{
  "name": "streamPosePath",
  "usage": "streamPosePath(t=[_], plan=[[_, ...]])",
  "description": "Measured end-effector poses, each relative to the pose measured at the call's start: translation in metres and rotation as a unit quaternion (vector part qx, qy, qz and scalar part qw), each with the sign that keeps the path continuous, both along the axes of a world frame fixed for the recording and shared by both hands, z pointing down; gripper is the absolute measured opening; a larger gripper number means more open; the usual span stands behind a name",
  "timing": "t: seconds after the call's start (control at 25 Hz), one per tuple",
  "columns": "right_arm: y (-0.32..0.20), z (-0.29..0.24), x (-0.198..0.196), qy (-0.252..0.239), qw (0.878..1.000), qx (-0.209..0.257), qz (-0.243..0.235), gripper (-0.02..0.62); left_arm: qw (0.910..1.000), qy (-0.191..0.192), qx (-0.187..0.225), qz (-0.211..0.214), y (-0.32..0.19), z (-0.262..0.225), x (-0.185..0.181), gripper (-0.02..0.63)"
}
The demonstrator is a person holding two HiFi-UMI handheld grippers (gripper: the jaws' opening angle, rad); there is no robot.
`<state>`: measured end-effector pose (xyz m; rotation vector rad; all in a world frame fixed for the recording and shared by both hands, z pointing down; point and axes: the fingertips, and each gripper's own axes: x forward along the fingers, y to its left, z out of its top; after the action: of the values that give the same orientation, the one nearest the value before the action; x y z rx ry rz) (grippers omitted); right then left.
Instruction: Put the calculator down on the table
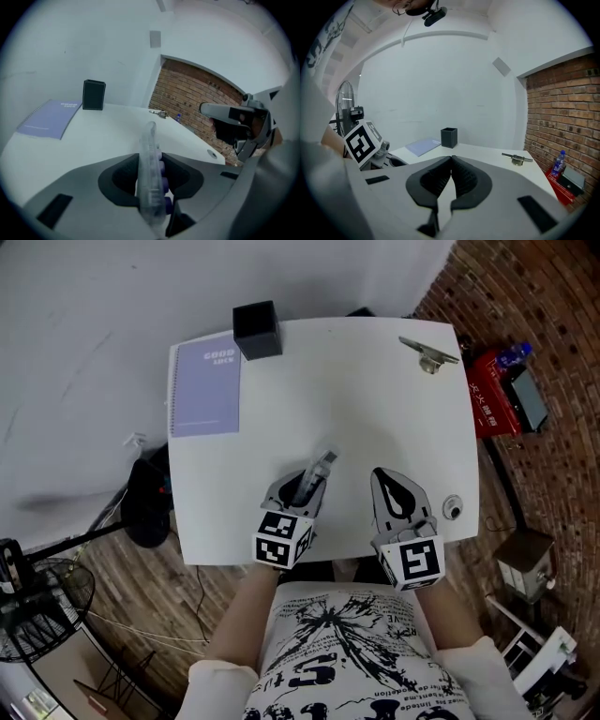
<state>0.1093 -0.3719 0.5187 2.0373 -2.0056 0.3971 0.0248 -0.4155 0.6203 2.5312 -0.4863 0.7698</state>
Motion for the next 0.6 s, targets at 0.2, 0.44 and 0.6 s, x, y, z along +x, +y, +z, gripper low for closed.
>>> streamPosePath(t=[0.2,0.44,0.6], plan=[[-0.007,0.001,0.004,0.002,1.000,-0.004,0.010,0.014,1.0000,-0.007,-0.003,-0.005,-0.009,0.004,0.001,0.150],[-0.013,0.011,0.010,-0.006,1.000,-0.018,0.020,0.014,0.9996,-0.021,0.002,-0.020,-0.025,0.011,-0.006,0.191],[-0.018,0.016,0.013,-0.008,0.999,-0.023,0.031,0.014,0.9994,-0.019,-0.005,-0.029,-0.037,0.017,-0.012,0.205]])
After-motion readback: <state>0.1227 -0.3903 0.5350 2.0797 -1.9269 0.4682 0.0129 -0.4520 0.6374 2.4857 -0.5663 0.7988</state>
